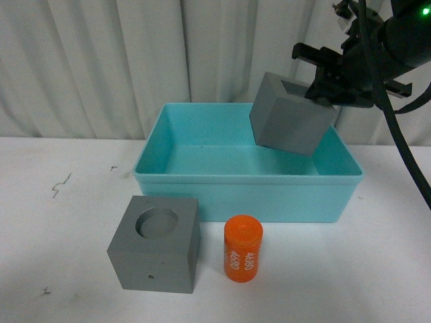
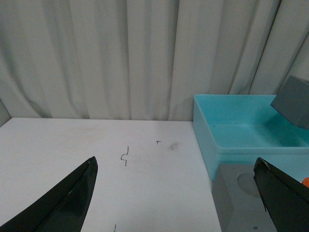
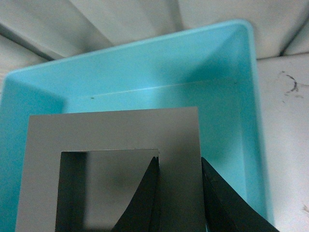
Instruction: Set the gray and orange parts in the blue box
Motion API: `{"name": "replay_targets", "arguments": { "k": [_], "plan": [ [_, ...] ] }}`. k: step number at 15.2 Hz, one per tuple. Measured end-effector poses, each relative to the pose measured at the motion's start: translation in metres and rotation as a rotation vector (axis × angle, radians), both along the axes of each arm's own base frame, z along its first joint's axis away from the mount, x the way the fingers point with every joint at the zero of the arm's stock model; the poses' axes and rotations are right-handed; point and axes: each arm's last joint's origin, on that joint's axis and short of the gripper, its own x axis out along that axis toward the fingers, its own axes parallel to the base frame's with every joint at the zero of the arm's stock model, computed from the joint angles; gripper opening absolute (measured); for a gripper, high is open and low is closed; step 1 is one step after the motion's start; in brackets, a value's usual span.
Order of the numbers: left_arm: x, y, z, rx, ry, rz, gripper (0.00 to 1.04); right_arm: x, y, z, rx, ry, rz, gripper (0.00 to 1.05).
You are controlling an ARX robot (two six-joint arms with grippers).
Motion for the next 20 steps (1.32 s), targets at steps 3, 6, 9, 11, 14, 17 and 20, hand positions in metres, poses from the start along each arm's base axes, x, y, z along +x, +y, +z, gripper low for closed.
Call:
{"name": "replay_targets", "arguments": {
  "k": [3, 6, 9, 11, 14, 17, 20],
  "plan": [
    [0.000, 0.000, 0.000, 0.000, 0.000, 0.000, 0.98, 0.004, -0.001, -0.016, -0.046, 0.053, -0.048, 0.18],
    [0.000, 0.000, 0.000, 0.000, 0.000, 0.000, 0.98, 0.009, 0.001, -0.019, -0.069, 0.060, -0.067, 0.18],
    [0.000, 0.000, 0.000, 0.000, 0.000, 0.000, 0.98, 0.012, 0.002, -0.024, -0.090, 0.067, -0.076, 0.29],
    [0.000, 0.000, 0.000, 0.000, 0.000, 0.000, 0.98, 0.013, 0.002, -0.020, -0.084, 0.050, -0.076, 0.51],
    [0.000, 0.000, 0.000, 0.000, 0.000, 0.000, 0.98, 0.007, 0.000, -0.004, -0.051, 0.002, -0.064, 0.85],
    [0.000, 0.000, 0.000, 0.000, 0.000, 0.000, 0.98, -0.020, -0.019, 0.047, 0.036, -0.214, -0.057, 0.98],
    [0.000, 0.000, 0.000, 0.000, 0.000, -0.001, 0.98, -0.081, -0.035, 0.082, -0.089, -0.638, -0.169, 0.82]
  ]
}}
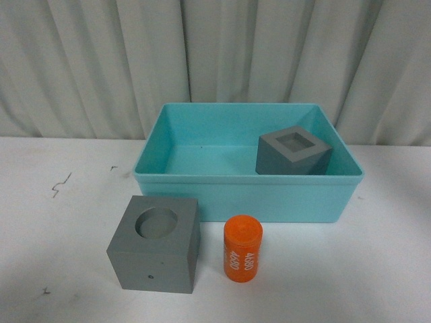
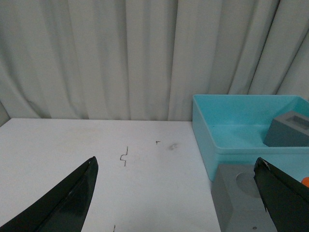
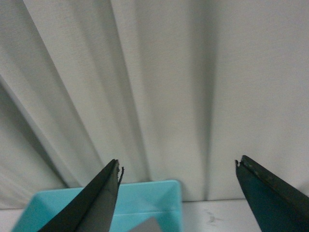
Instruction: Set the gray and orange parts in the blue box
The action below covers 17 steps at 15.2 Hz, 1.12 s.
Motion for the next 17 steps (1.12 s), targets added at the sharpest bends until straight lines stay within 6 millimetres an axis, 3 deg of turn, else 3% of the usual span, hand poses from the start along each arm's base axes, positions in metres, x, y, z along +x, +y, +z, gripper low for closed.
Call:
{"name": "replay_targets", "arguments": {
  "k": [2, 3, 6, 7, 9, 11, 17],
  "plan": [
    [0.000, 0.000, 0.000, 0.000, 0.000, 0.001, 0.98, -0.067, -0.016, -0.005, -0.122, -0.152, -0.108, 0.58],
    [0.000, 0.000, 0.000, 0.000, 0.000, 0.000, 0.98, -0.091, -0.024, -0.012, -0.146, -0.183, -0.127, 0.45],
    [0.000, 0.000, 0.000, 0.000, 0.000, 0.001, 0.98, -0.133, -0.033, -0.064, -0.187, -0.069, -0.116, 0.11],
    [0.000, 0.000, 0.000, 0.000, 0.000, 0.001, 0.98, -0.147, -0.035, -0.069, -0.193, -0.079, -0.109, 0.02],
    [0.000, 0.000, 0.000, 0.000, 0.000, 0.000, 0.98, -0.170, -0.042, -0.070, -0.188, -0.122, -0.122, 0.02],
    [0.000, 0.000, 0.000, 0.000, 0.000, 0.001, 0.98, -0.189, -0.053, -0.086, -0.192, -0.082, -0.132, 0.02],
    [0.000, 0.000, 0.000, 0.000, 0.000, 0.001, 0.98, -0.228, -0.052, -0.098, -0.191, -0.091, -0.126, 0.02]
  ]
}}
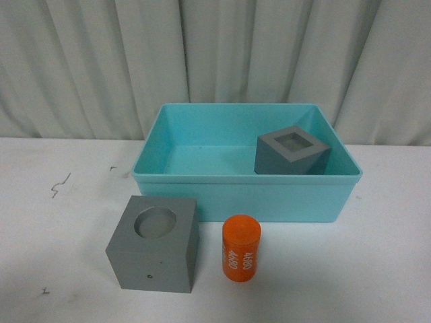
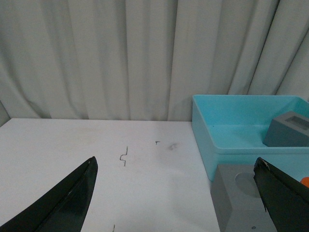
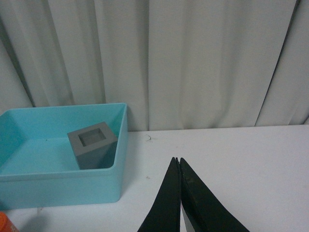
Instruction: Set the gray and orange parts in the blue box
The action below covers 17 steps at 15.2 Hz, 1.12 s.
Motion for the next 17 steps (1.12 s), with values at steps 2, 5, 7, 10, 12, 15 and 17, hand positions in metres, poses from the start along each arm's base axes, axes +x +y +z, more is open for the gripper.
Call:
{"name": "replay_targets", "arguments": {
  "k": [2, 5, 7, 10, 12, 15, 17],
  "plan": [
    [0.000, 0.000, 0.000, 0.000, 0.000, 0.000, 0.98, -0.010, 0.000, -0.002, 0.000, -0.004, 0.000, 0.02],
    [0.000, 0.000, 0.000, 0.000, 0.000, 0.000, 0.98, -0.021, 0.000, -0.013, 0.000, 0.000, 0.000, 0.02],
    [0.000, 0.000, 0.000, 0.000, 0.000, 0.000, 0.98, -0.028, 0.000, -0.009, 0.000, -0.018, 0.000, 0.02],
    [0.000, 0.000, 0.000, 0.000, 0.000, 0.000, 0.98, -0.036, 0.000, -0.007, 0.000, -0.020, 0.000, 0.02],
    [0.000, 0.000, 0.000, 0.000, 0.000, 0.000, 0.98, -0.041, 0.000, -0.007, 0.000, -0.021, 0.000, 0.02],
    [0.000, 0.000, 0.000, 0.000, 0.000, 0.000, 0.98, -0.048, 0.000, -0.006, -0.001, -0.024, 0.000, 0.02],
    [0.000, 0.000, 0.000, 0.000, 0.000, 0.000, 0.98, -0.051, 0.000, -0.007, -0.001, -0.024, 0.000, 0.02]
  ]
}}
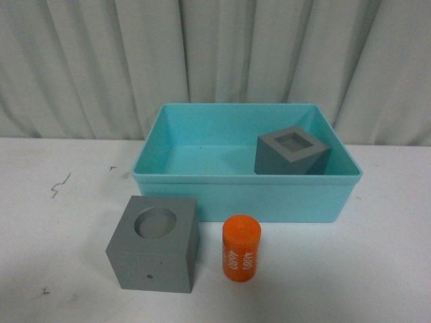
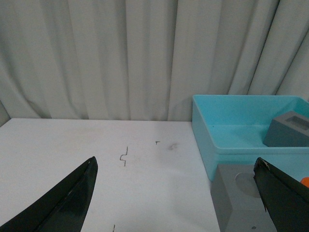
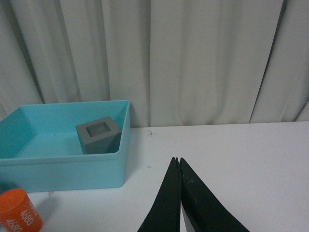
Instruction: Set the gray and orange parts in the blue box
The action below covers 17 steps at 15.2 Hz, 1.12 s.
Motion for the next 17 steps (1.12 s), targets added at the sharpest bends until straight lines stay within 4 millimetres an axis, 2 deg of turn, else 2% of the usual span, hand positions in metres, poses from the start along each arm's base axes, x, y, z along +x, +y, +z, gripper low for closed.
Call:
{"name": "replay_targets", "arguments": {
  "k": [2, 4, 7, 14, 15, 16, 17],
  "plan": [
    [0.000, 0.000, 0.000, 0.000, 0.000, 0.000, 0.98, -0.002, 0.000, 0.000, 0.000, -0.001, 0.000, 0.02],
    [0.000, 0.000, 0.000, 0.000, 0.000, 0.001, 0.98, -0.013, 0.000, -0.004, 0.000, 0.020, 0.002, 0.02],
    [0.000, 0.000, 0.000, 0.000, 0.000, 0.000, 0.98, -0.013, 0.000, -0.003, 0.000, 0.006, 0.002, 0.04],
    [0.000, 0.000, 0.000, 0.000, 0.001, 0.000, 0.98, -0.013, 0.000, -0.003, 0.000, 0.008, 0.003, 0.98],
    [0.000, -0.003, 0.002, -0.065, 0.272, 0.076, 0.98, -0.013, 0.000, -0.003, -0.001, 0.008, 0.002, 0.98],
    [0.006, -0.007, 0.015, -0.122, 0.396, 0.110, 0.98, -0.013, 0.000, -0.003, -0.002, 0.008, 0.003, 0.98],
    [0.015, -0.012, 0.034, -0.156, 0.355, 0.098, 0.98, -0.013, 0.000, -0.003, -0.002, 0.009, 0.003, 0.98]
  ]
}}
